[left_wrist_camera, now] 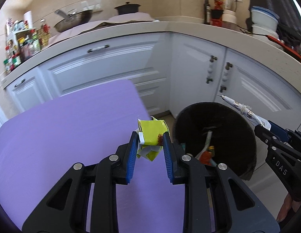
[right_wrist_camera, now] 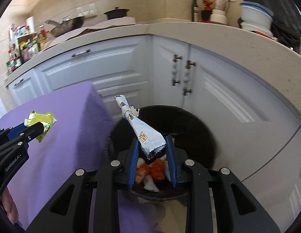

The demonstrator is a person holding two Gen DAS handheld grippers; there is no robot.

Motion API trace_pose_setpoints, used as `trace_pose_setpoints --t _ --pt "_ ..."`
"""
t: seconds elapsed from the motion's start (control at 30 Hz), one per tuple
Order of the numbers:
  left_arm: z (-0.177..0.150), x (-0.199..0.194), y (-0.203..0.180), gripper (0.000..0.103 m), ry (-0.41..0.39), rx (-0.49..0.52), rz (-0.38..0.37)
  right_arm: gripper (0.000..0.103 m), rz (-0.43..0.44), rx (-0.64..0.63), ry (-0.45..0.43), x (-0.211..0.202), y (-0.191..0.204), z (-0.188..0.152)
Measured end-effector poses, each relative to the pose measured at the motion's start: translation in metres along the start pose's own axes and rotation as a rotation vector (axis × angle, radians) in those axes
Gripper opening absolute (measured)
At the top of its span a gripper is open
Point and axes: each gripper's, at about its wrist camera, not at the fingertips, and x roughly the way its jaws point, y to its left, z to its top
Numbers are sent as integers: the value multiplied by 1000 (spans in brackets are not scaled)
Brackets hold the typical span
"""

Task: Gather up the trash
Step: 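Carry the white tube and yellow-green packet over the bin and release both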

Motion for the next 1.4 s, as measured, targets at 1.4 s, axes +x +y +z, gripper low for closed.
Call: trace_pose_setpoints --t 1.4 --pt "32 111 -100 53 103 91 -68 54 -119 143 29 71 -68 2"
